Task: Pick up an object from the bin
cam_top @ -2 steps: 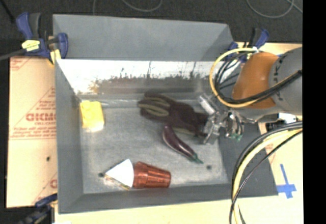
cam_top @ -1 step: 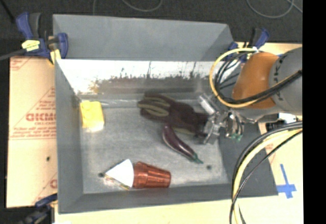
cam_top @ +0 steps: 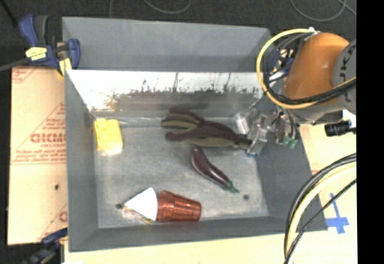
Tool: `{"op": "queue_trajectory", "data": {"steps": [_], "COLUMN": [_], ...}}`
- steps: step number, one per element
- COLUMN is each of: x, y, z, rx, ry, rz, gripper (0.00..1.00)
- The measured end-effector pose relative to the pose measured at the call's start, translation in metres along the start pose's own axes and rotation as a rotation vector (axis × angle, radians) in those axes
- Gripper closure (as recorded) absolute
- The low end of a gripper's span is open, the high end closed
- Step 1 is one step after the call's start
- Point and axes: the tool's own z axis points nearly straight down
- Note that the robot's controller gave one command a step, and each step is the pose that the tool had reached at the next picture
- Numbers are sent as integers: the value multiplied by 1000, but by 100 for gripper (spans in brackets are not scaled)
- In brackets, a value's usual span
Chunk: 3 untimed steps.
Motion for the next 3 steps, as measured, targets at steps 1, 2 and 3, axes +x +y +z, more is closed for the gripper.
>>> {"op": "queue_trajectory", "data": {"steps": [1, 2, 3], "x": [0, 0, 32], "y": [0, 0, 5], "z": [0, -1, -26], "rx": [0, 0, 1], "ry": [0, 0, -4], "rz": [-1, 0, -273], "gripper": [100, 100, 100]}}
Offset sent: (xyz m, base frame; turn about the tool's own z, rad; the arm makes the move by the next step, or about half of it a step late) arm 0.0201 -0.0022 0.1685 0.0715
